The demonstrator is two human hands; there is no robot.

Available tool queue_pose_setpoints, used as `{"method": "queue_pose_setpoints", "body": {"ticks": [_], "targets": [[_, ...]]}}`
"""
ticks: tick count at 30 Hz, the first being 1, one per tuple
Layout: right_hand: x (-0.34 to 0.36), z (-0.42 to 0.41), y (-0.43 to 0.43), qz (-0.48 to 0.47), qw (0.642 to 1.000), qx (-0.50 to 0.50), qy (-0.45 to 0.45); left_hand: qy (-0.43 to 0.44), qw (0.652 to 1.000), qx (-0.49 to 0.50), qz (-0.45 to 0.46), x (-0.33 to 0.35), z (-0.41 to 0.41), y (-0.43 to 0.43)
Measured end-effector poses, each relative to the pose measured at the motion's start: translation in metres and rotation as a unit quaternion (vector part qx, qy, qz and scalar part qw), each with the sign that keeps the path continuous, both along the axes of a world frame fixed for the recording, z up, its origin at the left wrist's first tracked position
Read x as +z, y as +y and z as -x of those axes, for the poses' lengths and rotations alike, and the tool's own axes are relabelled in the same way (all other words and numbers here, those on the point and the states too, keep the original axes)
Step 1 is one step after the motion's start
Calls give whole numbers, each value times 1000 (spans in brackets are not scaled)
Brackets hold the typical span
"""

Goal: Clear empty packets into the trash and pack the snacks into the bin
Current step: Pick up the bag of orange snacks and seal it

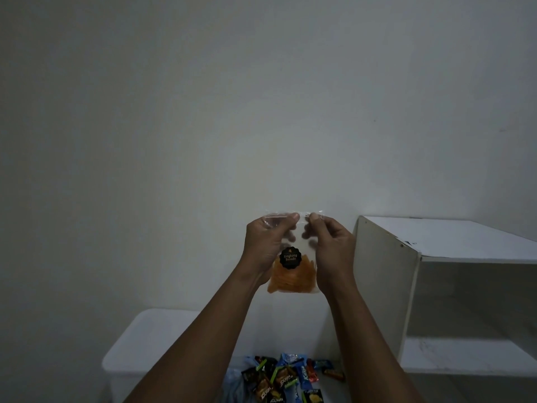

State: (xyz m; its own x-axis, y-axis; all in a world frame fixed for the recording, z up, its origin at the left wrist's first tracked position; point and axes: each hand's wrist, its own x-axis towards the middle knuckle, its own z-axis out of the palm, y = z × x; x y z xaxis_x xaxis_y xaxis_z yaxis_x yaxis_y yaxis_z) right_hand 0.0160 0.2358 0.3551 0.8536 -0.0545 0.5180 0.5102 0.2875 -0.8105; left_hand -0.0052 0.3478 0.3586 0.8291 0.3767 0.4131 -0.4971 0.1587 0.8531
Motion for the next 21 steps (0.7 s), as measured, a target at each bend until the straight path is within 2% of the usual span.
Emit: {"method": "queue_pose_setpoints", "body": {"ticks": [2,5,11,14,17,21], "targets": [[0,1,0,8,1000,-1,-8,-5,1000,9,-21,1,0,0],[-1,2,2,-29,1000,1,4,-6,999,21,-34,1,-1,1],[-4,-2,5,-45,997,-53,-12,0,1000,5,11,-2,-2,0],[-3,-4,2,-69,997,-21,7,-13,999,11,39,-1,0,1],[0,-4,0,-25,999,19,9,-17,1000,6,11,-1,0,4],[0,-6,2,5,1000,-3,-8,-17,1000,15,13,-1,0,0]]}}
